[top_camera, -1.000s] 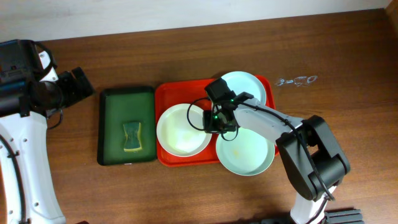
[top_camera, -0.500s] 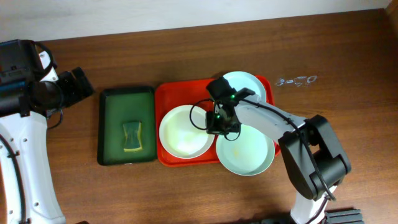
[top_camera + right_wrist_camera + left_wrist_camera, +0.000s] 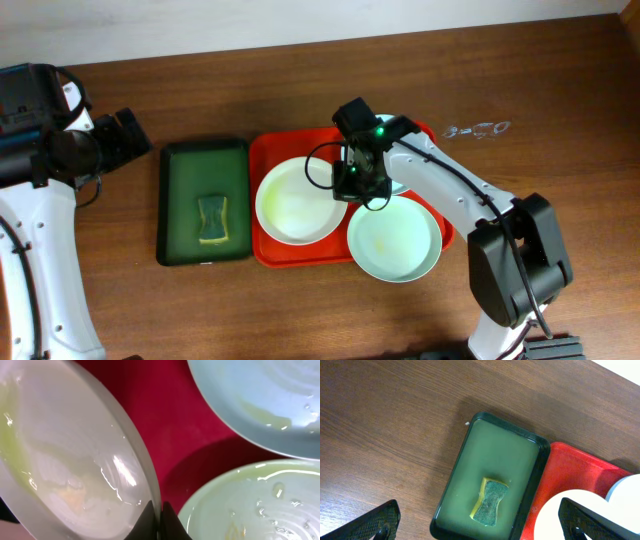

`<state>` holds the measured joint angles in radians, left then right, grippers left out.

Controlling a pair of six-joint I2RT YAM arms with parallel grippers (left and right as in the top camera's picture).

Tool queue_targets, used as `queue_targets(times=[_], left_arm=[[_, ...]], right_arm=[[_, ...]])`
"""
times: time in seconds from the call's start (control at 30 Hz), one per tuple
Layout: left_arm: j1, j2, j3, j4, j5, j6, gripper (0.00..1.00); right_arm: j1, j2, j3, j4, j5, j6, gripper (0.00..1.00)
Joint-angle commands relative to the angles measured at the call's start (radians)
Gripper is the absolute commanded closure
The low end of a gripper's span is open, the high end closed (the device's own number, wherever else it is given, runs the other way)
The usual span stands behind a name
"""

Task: Clean dirty plates on tray and stack at the side
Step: 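Lift the white plate with the right gripper and carry it right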

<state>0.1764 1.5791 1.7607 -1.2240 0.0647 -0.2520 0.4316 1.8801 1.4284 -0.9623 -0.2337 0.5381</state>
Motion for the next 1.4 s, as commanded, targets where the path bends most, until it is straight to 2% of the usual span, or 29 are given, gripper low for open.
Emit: queue_targets(times=[0.0,0.33,0.53,0.7,0.93,1.07,1.23,1.33,1.37], left_arm=[[0.002,-0.001,0.004,-0.001,0.011,-0.01,0.01],[0.002,-0.001,0.004,-0.001,0.01,-0.01,0.01],[0.002,-0.001,0.004,-0.001,0.01,-0.01,0.01],[0.002,-0.001,0.004,-0.001,0.01,-0.01,0.01],[0.002,-0.001,0.004,-0.001,0.01,-0.01,0.01],[0.002,-0.001,0.004,-0.001,0.01,-0.01,0.01],[0.001,-0.001,0.004,-0.001,0.01,-0.01,0.01],[0.001,-0.001,0.003,-0.001,0.01,-0.01,0.01],[0.001,-0.001,0.004,-0.001,0.01,-0.01,0.01]], right_arm=[[-0.007,-0.035,0.084,-0.035,-0.001,-0.007,0.96],[0.002,-0.034,0.159,0.01,-0.002,0.048,0.96],[0.097,-0.024,0.159,0.17,0.039,0.128,0.96],[0.21,-0.013,0.159,0.329,0.203,0.134,0.96],[0.29,0.087,0.159,0.518,0.465,0.124,0.96],[0.305,0.132,0.159,0.682,0.604,-0.015,0.96],[0.327,0.131,0.159,0.88,0.673,-0.438,0.96],[0.383,0.131,0.159,0.998,0.808,-0.727,0.96],[0.397,0.131,0.159,1.029,0.838,-0.78,0.96]])
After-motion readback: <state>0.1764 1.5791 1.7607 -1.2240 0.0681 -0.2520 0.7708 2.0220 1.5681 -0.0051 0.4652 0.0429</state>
